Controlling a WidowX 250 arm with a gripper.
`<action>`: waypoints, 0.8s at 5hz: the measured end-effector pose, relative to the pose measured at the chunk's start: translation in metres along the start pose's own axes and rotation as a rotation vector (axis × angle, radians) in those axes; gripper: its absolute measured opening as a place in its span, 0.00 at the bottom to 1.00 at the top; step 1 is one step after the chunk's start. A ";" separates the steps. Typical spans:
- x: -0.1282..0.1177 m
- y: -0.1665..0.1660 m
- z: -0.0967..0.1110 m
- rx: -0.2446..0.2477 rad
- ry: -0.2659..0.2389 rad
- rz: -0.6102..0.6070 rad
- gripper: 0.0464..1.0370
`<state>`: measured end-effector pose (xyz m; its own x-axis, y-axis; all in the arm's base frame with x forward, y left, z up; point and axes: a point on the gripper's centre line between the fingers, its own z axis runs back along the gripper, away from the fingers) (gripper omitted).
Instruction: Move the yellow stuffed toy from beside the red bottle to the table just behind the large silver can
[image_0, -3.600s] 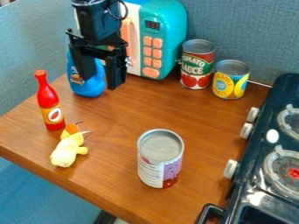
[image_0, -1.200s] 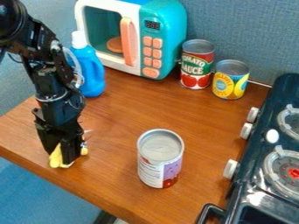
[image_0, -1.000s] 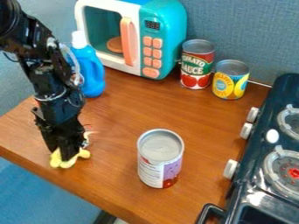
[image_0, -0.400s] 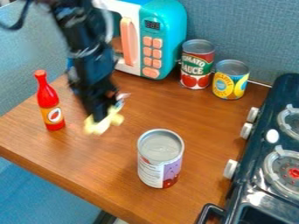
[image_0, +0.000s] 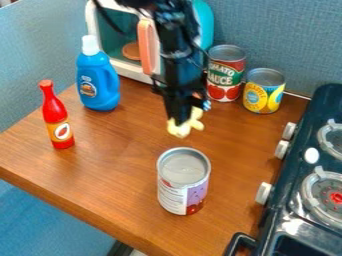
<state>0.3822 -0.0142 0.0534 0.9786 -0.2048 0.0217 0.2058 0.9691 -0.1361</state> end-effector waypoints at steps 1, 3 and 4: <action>0.027 0.001 -0.032 -0.006 0.072 -0.005 0.05; 0.034 0.007 -0.035 0.045 0.089 0.028 0.05; 0.022 0.012 -0.033 0.079 0.095 0.049 0.07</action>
<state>0.4064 -0.0119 0.0197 0.9832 -0.1651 -0.0778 0.1610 0.9854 -0.0559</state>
